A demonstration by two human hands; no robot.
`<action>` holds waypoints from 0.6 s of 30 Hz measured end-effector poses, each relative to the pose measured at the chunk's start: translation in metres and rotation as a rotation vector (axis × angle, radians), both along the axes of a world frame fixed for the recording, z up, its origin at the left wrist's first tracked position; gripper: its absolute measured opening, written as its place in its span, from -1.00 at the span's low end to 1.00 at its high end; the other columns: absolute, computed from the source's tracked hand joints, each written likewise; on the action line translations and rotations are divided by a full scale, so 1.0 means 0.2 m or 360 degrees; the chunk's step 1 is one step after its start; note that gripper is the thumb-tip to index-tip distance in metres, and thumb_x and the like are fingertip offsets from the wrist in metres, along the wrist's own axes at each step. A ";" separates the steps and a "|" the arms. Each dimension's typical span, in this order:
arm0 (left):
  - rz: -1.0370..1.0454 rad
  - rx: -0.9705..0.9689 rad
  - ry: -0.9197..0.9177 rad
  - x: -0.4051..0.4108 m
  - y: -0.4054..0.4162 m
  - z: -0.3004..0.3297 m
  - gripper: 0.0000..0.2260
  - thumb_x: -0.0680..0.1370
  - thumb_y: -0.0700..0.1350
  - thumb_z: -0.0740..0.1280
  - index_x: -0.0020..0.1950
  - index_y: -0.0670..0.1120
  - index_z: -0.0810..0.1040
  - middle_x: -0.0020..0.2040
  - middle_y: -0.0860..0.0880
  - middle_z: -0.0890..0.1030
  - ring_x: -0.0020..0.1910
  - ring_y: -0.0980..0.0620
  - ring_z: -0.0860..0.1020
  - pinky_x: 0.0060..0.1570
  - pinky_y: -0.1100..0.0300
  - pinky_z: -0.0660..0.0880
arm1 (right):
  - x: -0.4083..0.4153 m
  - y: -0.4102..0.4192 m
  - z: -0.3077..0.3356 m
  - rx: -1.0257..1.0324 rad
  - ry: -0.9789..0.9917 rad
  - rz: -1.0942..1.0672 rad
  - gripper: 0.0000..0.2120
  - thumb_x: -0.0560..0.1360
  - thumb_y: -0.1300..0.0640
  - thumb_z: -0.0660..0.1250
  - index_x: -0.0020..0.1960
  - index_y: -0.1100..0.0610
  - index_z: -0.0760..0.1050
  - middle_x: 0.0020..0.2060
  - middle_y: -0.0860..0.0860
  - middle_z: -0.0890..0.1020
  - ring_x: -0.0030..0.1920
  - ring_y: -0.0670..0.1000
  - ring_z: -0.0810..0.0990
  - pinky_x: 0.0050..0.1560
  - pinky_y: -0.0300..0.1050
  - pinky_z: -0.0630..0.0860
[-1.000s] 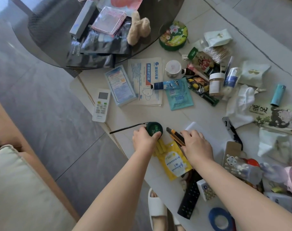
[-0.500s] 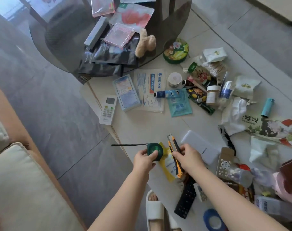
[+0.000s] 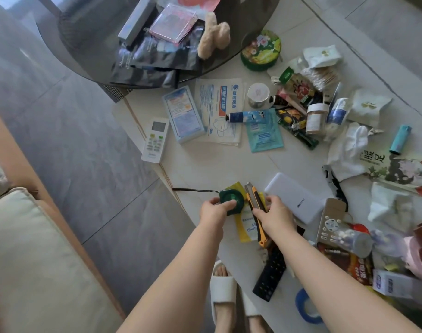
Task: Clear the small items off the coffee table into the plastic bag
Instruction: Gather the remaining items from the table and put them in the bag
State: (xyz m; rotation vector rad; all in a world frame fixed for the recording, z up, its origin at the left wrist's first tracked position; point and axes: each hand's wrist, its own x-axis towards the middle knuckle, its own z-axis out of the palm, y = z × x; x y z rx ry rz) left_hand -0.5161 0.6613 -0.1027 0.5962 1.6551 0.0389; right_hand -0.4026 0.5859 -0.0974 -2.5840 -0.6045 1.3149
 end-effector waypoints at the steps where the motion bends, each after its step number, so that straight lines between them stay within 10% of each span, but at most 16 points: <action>1: -0.0003 -0.0006 -0.0017 0.00 0.00 0.00 -0.52 0.45 -0.19 0.46 0.33 -0.17 0.40 0.17 -0.12 0.52 0.14 -0.08 0.49 0.23 0.04 0.44 | 0.00 0.00 0.00 -0.0007 0.0007 0.0011 -0.61 0.52 -0.01 0.32 0.28 0.13 0.40 0.13 0.06 0.58 0.12 0.09 0.55 0.09 -0.04 0.50; 5: -0.0019 0.0012 -0.0063 0.04 0.01 -0.01 -0.59 0.44 -0.12 0.48 0.21 -0.15 0.43 0.06 -0.06 0.52 -0.10 0.08 0.49 -0.11 0.22 0.40 | 0.00 0.01 -0.02 0.0028 0.0007 0.0026 -0.68 0.53 0.03 0.31 0.23 0.14 0.45 0.11 0.07 0.59 0.08 0.07 0.56 -0.10 -0.19 0.41; 18: -0.0015 0.0037 0.0048 0.13 0.03 -0.05 -0.52 0.38 -0.10 0.53 0.16 -0.09 0.35 0.07 -0.07 0.49 0.02 -0.03 0.47 0.01 0.10 0.49 | 0.07 0.01 -0.03 0.0252 0.0123 -0.0087 -0.71 0.53 0.08 0.32 0.24 0.10 0.46 -0.03 -0.03 0.58 -0.17 -0.10 0.46 -0.40 -0.39 0.24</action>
